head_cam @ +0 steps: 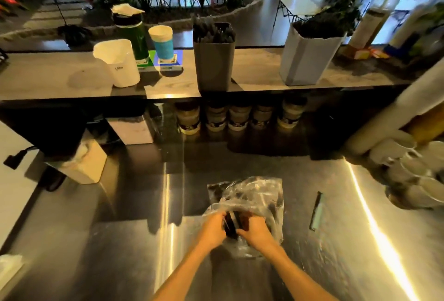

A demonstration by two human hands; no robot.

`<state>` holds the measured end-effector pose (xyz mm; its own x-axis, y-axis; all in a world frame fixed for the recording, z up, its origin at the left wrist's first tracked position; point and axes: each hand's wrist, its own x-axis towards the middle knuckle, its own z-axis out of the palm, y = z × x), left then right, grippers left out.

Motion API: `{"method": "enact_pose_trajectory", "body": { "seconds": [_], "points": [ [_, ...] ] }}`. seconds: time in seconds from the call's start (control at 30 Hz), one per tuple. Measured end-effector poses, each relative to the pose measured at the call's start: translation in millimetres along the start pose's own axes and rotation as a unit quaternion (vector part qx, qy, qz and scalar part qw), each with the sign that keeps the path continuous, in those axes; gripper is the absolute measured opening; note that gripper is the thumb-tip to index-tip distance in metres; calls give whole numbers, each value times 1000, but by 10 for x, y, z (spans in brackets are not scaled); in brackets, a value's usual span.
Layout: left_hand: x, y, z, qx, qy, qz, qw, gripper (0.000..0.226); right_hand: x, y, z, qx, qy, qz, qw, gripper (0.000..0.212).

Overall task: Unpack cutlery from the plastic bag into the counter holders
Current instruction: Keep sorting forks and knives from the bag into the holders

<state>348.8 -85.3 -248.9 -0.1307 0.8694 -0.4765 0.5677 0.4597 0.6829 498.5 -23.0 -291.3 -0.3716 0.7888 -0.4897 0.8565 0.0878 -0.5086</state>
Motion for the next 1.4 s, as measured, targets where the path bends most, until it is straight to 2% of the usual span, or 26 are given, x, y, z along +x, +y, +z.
{"method": "enact_pose_trajectory", "body": {
  "seconds": [0.1,0.2,0.3,0.37,0.47,0.6,0.7,0.87,0.97,1.1,1.2,1.3,1.4],
  "points": [
    [-10,-93,-38,46,25,-8,999,57,44,-147,143,-29,44,-19,998,71],
    [-28,-107,-72,40,42,-10,998,57,87,-238,277,-109,67,4,992,87],
    [-62,-118,-90,30,44,-20,998,46,104,-259,379,-103,59,35,992,77],
    [-68,-155,-89,22,48,-21,998,43,99,-242,424,-57,50,37,996,59],
    [-70,-180,-95,21,52,-25,998,43,110,-232,436,-98,16,35,994,37],
    [-88,-171,-100,35,37,-28,998,41,167,-214,425,-169,-45,35,984,35],
    [-88,-150,-96,46,35,-30,998,39,187,-169,354,-176,-69,38,981,36],
    [-68,-127,-74,37,41,-23,998,42,87,-138,33,-132,-92,35,986,31],
    [-46,-89,-95,25,42,-18,999,38,-84,-180,-255,-114,-106,35,987,38],
    [1,-37,-193,7,45,-2,999,48,-284,-93,-657,-90,-188,36,978,32],
    [66,-66,-256,-20,53,-29,998,43,-446,-25,-950,-14,-236,59,970,28],
    [154,-109,-280,-148,82,-80,982,34,-658,-24,-1227,99,-271,55,956,21],
    [99,8,-285,-286,104,-96,948,39,-799,-37,-1360,230,-262,10,937,17]
  ]
}}
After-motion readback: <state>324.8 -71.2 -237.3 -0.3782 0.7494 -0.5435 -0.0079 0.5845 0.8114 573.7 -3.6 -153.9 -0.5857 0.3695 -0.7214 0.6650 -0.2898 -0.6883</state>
